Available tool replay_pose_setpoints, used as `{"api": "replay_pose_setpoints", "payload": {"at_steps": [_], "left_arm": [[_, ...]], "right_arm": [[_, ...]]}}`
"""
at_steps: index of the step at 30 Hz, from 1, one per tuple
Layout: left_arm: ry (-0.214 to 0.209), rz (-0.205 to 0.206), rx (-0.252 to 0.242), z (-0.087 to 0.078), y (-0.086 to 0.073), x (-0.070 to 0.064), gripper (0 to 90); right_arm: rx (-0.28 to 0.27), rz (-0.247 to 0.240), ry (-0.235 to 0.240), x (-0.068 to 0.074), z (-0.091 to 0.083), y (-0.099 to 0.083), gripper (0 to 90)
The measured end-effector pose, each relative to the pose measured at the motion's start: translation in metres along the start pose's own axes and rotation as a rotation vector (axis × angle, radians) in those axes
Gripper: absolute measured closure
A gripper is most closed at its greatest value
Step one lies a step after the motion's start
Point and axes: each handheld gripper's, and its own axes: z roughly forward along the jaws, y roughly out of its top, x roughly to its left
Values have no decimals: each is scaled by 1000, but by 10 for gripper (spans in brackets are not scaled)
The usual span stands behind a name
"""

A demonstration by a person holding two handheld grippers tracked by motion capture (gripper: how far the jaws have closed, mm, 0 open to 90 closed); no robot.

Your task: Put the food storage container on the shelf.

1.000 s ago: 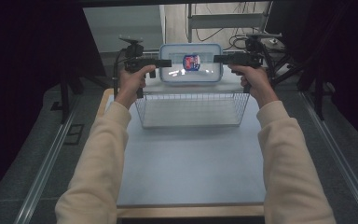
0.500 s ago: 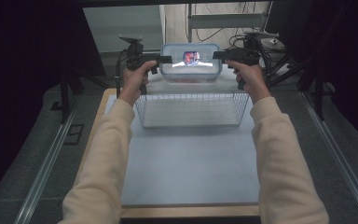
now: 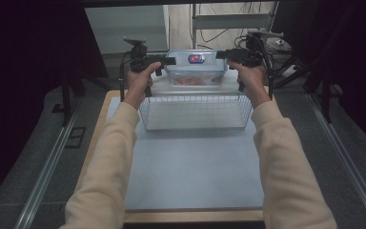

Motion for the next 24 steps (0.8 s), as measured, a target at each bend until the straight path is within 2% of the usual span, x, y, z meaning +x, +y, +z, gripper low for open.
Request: {"api": "replay_pose_setpoints", "payload": {"at_steps": [2, 6, 8, 10, 13, 19, 24], "left_arm": [[6, 36, -17, -9, -2, -8, 297], [-2, 124, -10, -31, -17, -21, 289], [-12, 147, -17, -42, -28, -26, 278], [-27, 186, -18, -53, -41, -31, 278], [-24, 249, -12, -67, -64, -40, 276], [-59, 288, 6, -88, -115, -45, 271], [-85, 313, 24, -98, -161, -44, 267]], "right_arm": [[-6, -47, 13, 3, -9, -1, 364], [2, -145, 69, 4, -32, -14, 340], [-1, -177, 100, 3, -42, -23, 340], [4, -206, 135, 1, -53, -34, 336], [-9, -258, 170, 1, -70, -53, 326], [-5, -354, 197, 5, -98, -96, 291], [11, -410, 208, -2, -116, -143, 258]]}}
